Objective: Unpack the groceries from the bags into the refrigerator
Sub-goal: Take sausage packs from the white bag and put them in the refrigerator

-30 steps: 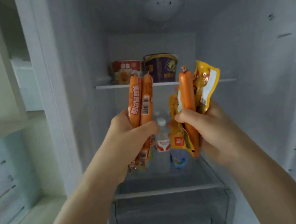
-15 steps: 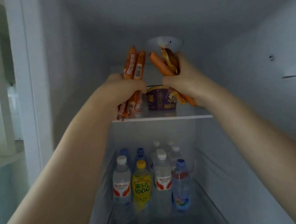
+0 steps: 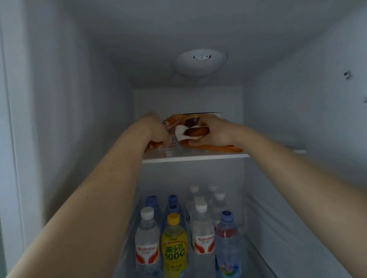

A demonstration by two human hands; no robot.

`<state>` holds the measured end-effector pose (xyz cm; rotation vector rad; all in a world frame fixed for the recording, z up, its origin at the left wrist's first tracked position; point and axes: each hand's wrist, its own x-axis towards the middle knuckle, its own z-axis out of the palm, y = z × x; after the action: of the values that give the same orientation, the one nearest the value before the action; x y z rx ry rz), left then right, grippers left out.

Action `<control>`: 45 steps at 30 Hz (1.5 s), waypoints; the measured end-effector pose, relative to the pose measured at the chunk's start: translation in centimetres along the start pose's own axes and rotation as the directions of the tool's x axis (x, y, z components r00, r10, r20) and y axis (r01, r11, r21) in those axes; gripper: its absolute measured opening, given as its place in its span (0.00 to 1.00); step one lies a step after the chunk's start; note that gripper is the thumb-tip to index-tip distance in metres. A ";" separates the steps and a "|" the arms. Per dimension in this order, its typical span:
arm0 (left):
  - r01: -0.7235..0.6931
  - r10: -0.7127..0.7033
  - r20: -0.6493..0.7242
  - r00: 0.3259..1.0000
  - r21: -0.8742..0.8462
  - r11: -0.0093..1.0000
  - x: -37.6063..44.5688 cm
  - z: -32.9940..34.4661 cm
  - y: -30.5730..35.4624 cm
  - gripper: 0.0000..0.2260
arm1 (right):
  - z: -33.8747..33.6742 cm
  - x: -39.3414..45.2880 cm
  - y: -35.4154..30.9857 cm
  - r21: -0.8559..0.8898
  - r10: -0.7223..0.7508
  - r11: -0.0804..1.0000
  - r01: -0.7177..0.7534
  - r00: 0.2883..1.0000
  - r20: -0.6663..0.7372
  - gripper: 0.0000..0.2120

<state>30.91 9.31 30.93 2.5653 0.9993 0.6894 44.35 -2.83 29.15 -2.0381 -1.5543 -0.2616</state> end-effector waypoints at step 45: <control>-0.478 0.460 0.250 0.852 0.015 0.878 -0.2 1.1 -1.3 0.22 | -1.8 0.2 6.8 0.021 0.382 0.920 -0.392 0.883 -0.274 0.23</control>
<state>30.63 9.95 29.37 2.9020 0.3200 0.4365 51.11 -4.79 28.62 -2.1797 -0.9568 -0.3965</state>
